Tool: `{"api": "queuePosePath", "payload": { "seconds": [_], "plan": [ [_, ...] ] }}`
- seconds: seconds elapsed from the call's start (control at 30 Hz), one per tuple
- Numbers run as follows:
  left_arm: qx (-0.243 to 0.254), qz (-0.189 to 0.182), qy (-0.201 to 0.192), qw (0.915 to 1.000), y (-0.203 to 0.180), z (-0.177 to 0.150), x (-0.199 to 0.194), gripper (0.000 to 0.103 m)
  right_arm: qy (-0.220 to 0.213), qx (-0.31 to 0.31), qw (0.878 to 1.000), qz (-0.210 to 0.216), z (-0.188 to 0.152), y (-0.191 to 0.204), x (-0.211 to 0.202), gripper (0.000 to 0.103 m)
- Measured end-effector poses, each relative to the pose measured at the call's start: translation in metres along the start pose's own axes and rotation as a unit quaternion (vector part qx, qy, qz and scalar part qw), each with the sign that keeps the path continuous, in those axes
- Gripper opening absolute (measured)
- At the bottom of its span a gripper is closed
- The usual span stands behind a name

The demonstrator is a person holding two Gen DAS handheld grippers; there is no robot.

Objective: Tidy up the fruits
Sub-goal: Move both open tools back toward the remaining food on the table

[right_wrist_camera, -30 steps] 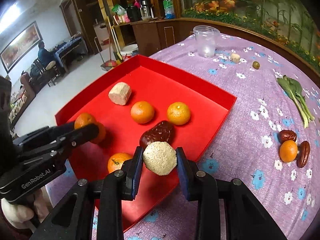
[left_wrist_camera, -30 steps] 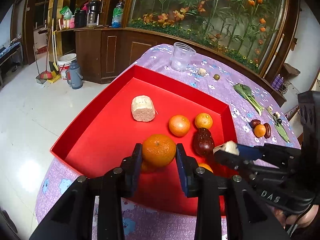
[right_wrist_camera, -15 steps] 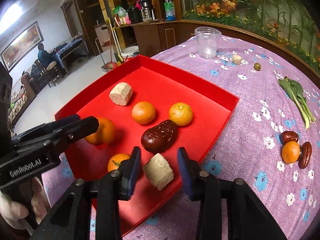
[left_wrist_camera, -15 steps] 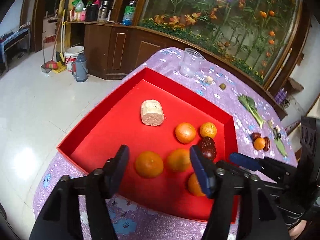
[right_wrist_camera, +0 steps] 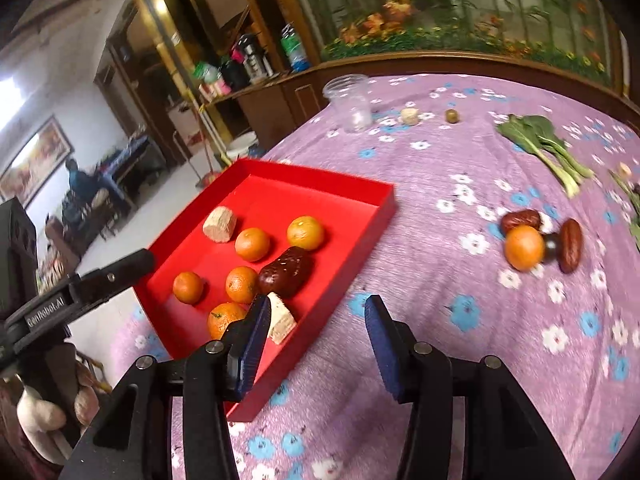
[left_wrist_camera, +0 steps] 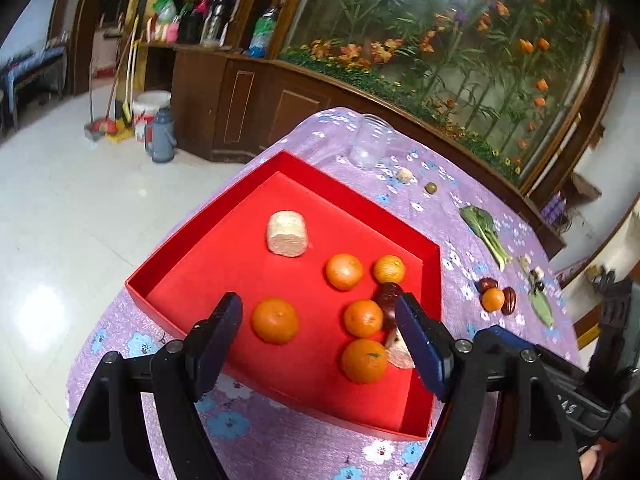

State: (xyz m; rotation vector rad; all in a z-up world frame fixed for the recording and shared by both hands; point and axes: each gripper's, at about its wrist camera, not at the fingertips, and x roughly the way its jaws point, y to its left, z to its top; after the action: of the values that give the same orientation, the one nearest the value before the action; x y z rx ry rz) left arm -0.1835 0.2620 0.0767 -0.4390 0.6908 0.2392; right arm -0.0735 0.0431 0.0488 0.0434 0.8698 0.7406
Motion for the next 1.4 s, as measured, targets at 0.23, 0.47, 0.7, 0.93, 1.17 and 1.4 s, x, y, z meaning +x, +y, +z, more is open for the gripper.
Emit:
{"api": "queuePosePath", "payload": {
  "seconds": [0.23,0.47,0.7,0.93,1.17,1.4],
  "plan": [
    [0.098,0.051,-0.024,0.9935,-0.055,-0.016,-0.014,0.078,-0.027,0.005,1.0,-0.011,-0.014,-0.006,-0.027,0.062],
    [0.155,0.064,-0.032,0.9854,-0.095,-0.031,-0.023,0.078,-0.042,0.022,0.999,-0.016,-0.026,-0.023,-0.047,0.065],
    [0.192,0.071,-0.037,0.9782,-0.121,-0.043,-0.03,0.078,-0.059,0.046,0.997,-0.019,-0.036,-0.043,-0.067,0.067],
    [0.218,0.081,-0.034,0.9719,-0.137,-0.052,-0.031,0.078,-0.065,0.055,0.996,-0.018,-0.042,-0.053,-0.075,0.067],
    [0.235,0.082,-0.022,0.9683,-0.148,-0.059,-0.025,0.078,-0.068,0.066,0.995,-0.019,-0.047,-0.064,-0.08,0.067],
    [0.246,0.085,-0.009,0.9656,-0.154,-0.064,-0.016,0.078,-0.064,0.078,0.995,-0.02,-0.051,-0.075,-0.079,0.068]
  ]
}}
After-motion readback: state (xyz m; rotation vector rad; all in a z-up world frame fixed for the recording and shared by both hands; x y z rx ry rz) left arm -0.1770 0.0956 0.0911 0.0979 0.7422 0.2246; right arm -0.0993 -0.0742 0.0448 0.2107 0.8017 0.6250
